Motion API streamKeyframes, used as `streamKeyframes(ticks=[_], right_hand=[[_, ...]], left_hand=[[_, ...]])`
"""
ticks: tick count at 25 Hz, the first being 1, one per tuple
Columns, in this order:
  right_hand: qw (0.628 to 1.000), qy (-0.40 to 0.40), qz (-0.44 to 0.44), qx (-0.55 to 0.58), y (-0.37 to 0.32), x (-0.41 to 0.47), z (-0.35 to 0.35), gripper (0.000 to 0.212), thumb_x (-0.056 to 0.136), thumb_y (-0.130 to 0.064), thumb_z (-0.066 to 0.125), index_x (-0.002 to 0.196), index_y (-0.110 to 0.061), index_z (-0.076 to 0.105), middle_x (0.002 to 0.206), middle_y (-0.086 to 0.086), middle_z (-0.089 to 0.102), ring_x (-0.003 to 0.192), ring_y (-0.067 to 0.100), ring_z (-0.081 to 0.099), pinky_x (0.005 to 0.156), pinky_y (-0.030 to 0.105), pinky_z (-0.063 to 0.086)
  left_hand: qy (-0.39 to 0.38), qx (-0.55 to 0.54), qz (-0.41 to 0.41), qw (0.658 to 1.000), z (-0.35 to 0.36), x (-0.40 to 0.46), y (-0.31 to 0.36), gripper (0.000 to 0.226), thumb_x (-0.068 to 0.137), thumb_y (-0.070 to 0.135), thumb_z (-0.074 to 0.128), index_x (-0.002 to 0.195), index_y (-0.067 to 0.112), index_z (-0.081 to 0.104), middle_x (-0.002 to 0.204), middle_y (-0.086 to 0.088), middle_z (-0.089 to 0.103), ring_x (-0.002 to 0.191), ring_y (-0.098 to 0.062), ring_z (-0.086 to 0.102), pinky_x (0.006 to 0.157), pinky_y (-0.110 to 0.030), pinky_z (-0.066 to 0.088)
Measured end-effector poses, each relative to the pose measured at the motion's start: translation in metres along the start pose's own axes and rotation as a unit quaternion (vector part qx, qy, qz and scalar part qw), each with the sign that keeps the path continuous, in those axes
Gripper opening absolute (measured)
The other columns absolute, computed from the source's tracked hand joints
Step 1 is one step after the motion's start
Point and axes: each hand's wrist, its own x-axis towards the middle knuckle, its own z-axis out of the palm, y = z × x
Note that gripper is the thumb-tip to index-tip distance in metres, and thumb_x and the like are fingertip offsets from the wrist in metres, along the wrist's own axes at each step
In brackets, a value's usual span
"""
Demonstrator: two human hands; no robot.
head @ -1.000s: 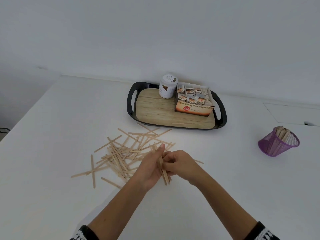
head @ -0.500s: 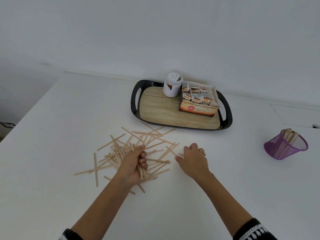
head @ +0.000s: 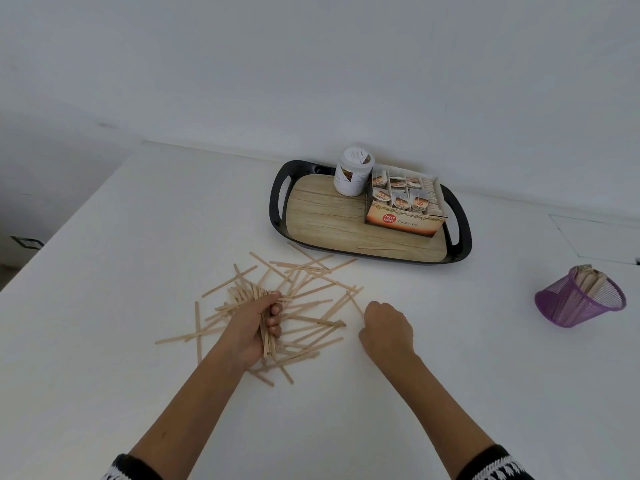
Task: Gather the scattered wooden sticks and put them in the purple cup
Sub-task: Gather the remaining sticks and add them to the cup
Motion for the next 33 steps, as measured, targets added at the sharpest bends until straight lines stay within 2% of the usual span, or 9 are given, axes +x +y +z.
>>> streamKeyframes(ticks=[3,11,13,15,17,19,22,25,33], right_hand=[[0.999,-0.01,0.036,0.031,0.006,0.002,-0.003,0.033,0.083,-0.007,0.055,0.06,-0.017,0.034,0.062,-0.004,0.042,0.053,0.009,0.04,0.044,0.019,0.023],[0.999,-0.001,0.024,0.022,0.012,-0.004,0.0,0.028,0.079,-0.012,0.058,0.059,-0.015,0.04,0.061,-0.003,0.044,0.054,0.011,0.043,0.045,0.019,0.027],[0.992,-0.026,0.032,0.121,0.013,-0.004,-0.006,0.018,0.074,-0.014,0.064,0.063,-0.009,0.051,0.064,0.005,0.057,0.057,0.015,0.054,0.05,0.021,0.041],[0.952,-0.057,0.038,0.299,0.009,-0.008,-0.016,0.009,0.069,-0.011,0.068,0.066,-0.006,0.061,0.068,0.009,0.068,0.061,0.018,0.066,0.061,0.029,0.058],[0.902,-0.088,0.038,0.421,0.002,-0.015,-0.027,0.003,0.07,-0.007,0.068,0.07,-0.005,0.066,0.069,0.009,0.07,0.062,0.018,0.071,0.066,0.033,0.061],[0.877,-0.127,0.026,0.462,-0.006,-0.021,-0.035,0.003,0.074,-0.005,0.066,0.075,-0.002,0.066,0.07,0.009,0.069,0.063,0.018,0.072,0.059,0.028,0.06],[0.863,-0.142,-0.004,0.484,-0.015,-0.032,-0.038,0.009,0.076,0.0,0.064,0.083,0.004,0.066,0.078,0.016,0.07,0.065,0.021,0.073,0.056,0.025,0.058],[0.858,-0.123,-0.029,0.498,-0.015,-0.039,-0.036,0.013,0.076,0.005,0.064,0.088,0.003,0.067,0.082,0.019,0.071,0.066,0.022,0.071,0.061,0.028,0.06],[0.871,-0.229,-0.044,0.434,0.011,-0.042,-0.05,0.025,0.078,0.008,0.066,0.1,-0.003,0.064,0.078,0.014,0.071,0.066,0.015,0.07,0.064,0.024,0.058]], left_hand=[[-0.006,0.019,0.004,1.0,0.004,-0.004,-0.002,0.01,0.095,0.012,0.053,0.085,0.011,0.053,0.056,0.002,0.045,0.04,-0.006,0.035,0.035,-0.017,0.032],[-0.032,0.064,0.009,0.997,0.027,-0.018,-0.018,0.006,0.093,0.012,0.056,0.094,0.01,0.051,0.059,0.0,0.048,0.044,-0.008,0.039,0.038,-0.019,0.035],[-0.043,0.056,0.005,0.997,0.031,-0.021,-0.023,0.006,0.092,0.011,0.058,0.095,0.008,0.054,0.061,-0.002,0.052,0.047,-0.009,0.046,0.042,-0.02,0.044],[-0.05,0.029,-0.007,0.998,0.036,-0.023,-0.028,0.011,0.092,0.012,0.059,0.097,0.002,0.059,0.066,-0.006,0.059,0.054,-0.013,0.056,0.053,-0.024,0.055],[-0.058,0.003,-0.008,0.998,0.041,-0.024,-0.032,0.019,0.092,0.018,0.06,0.098,0.0,0.062,0.072,-0.01,0.065,0.065,-0.017,0.064,0.067,-0.031,0.06],[-0.079,-0.003,0.008,0.997,0.046,-0.026,-0.035,0.026,0.091,0.025,0.062,0.097,0.0,0.064,0.076,-0.01,0.066,0.07,-0.018,0.066,0.071,-0.032,0.06],[-0.109,0.029,0.033,0.993,0.053,-0.027,-0.038,0.027,0.083,0.03,0.065,0.093,0.005,0.068,0.077,-0.007,0.066,0.069,-0.018,0.064,0.064,-0.036,0.056],[-0.093,0.02,0.042,0.995,0.056,-0.024,-0.04,0.021,0.091,0.024,0.058,0.092,0.006,0.067,0.081,-0.007,0.067,0.073,-0.02,0.064,0.075,-0.046,0.053],[-0.04,-0.181,0.001,0.983,0.056,-0.016,-0.041,0.022,0.101,0.02,0.044,0.085,0.01,0.054,0.06,0.0,0.056,0.048,-0.009,0.054,0.052,-0.025,0.054]])
